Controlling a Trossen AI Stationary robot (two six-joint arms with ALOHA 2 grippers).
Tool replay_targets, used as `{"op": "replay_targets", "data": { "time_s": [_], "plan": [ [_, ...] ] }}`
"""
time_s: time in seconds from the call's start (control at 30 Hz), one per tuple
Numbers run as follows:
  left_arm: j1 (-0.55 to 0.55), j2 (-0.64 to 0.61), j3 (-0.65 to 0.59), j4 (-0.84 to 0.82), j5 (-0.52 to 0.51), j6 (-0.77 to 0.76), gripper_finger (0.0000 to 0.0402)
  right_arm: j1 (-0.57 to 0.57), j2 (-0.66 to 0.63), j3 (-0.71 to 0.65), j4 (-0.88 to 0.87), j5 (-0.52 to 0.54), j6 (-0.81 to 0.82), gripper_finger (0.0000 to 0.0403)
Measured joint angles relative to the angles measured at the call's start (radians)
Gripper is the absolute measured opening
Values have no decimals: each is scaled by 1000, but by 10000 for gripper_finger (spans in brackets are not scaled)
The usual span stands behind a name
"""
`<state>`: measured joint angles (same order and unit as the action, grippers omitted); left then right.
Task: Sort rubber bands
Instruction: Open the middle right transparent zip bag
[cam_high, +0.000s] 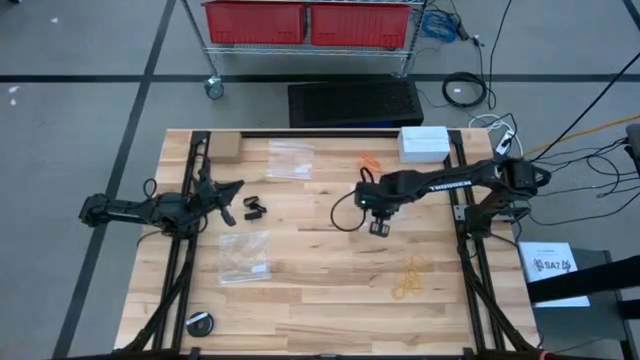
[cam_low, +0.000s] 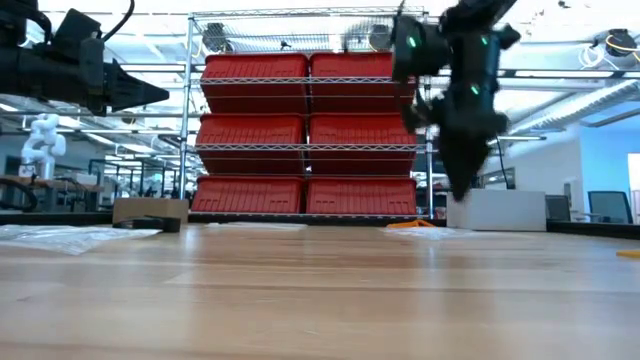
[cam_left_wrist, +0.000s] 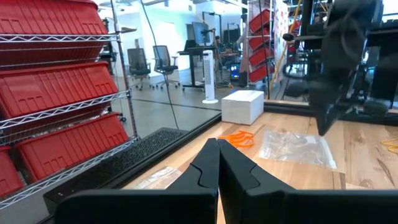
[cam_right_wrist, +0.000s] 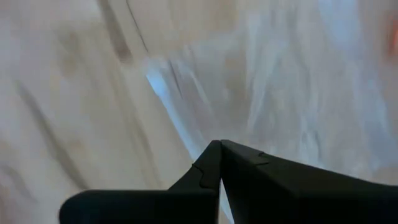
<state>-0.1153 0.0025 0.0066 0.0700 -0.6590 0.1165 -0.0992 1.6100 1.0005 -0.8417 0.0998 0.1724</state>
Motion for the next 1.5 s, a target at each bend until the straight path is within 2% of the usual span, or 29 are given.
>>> {"op": "replay_targets", "data": {
  "time_s": [0.2, 0.33, 0.47, 0.63, 0.73, 0.83, 0.9, 1.0, 1.07, 1.2, 1.33, 1.5],
  "plan": [
    [0, 0, 0, 0, 0, 0, 2, 1, 0, -137, 126, -2, 48, 0],
    [0, 0, 0, 0, 0, 0, 2, 3, 0, -166, 252, -57, 108, 0],
    [0, 0, 0, 0, 0, 0, 2, 4, 0, -165, 372, -106, 128, 0],
    [0, 0, 0, 0, 0, 0, 2, 5, 0, -100, 377, -103, 150, 3],
    [0, 0, 0, 0, 0, 0, 2, 29, -2, -69, 380, -102, 151, 19],
    [0, 0, 0, 0, 0, 0, 2, 78, -2, -67, 381, -98, 145, 51],
    [0, 0, 0, 0, 0, 0, 2, 111, 11, -67, 382, -39, 166, 79],
    [0, 0, 0, 0, 0, 0, 2, 151, 49, -67, 379, 102, 204, 122],
    [0, 0, 0, 0, 0, 0, 2, 172, 82, -67, 392, 142, 211, 145],
    [0, 0, 0, 0, 0, 0, 2, 214, 156, -66, 425, 235, 208, 169],
    [0, 0, 0, 0, 0, 0, 2, 244, 189, -62, 431, 340, 212, 151],
    [0, 0, 0, 0, 0, 0, 2, 243, 194, -65, 423, 399, 232, 58]
  ]
}}
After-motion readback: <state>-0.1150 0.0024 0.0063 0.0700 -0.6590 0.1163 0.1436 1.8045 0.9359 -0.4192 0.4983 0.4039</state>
